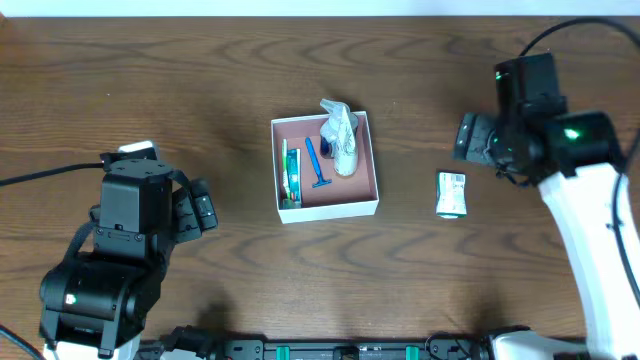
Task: Pack container
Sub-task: 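Grasp the green Dettol soap bar with the right gripper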
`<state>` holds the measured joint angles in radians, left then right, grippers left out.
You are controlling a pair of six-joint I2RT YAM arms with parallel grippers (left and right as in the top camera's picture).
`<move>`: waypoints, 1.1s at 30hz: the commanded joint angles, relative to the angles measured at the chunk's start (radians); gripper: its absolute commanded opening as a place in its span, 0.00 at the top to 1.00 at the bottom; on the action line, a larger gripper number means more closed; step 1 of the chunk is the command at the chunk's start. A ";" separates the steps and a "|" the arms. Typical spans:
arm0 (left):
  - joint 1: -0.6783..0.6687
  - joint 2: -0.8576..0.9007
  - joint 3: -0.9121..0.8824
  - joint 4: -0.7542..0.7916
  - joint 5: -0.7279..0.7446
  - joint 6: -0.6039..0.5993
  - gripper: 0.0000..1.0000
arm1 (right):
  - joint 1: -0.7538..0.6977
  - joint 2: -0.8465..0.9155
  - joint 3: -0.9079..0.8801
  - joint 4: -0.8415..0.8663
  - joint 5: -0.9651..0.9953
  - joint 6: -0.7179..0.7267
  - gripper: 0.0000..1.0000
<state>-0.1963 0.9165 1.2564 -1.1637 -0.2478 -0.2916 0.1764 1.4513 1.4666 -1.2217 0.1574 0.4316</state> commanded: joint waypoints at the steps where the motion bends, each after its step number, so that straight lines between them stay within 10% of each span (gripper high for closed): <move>1: 0.005 -0.001 0.013 -0.003 -0.019 0.002 0.02 | -0.019 0.061 -0.106 0.023 0.003 -0.011 0.09; 16: 0.005 -0.001 0.013 -0.003 -0.019 0.002 0.02 | -0.040 0.285 -0.371 0.354 -0.070 -0.114 0.02; 33: 0.005 -0.001 0.013 -0.003 -0.019 0.002 0.02 | -0.039 0.380 -0.369 0.436 -0.087 -0.117 0.50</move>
<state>-0.1963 0.9165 1.2564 -1.1637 -0.2478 -0.2916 0.1497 1.8454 1.1019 -0.7887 0.0742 0.3267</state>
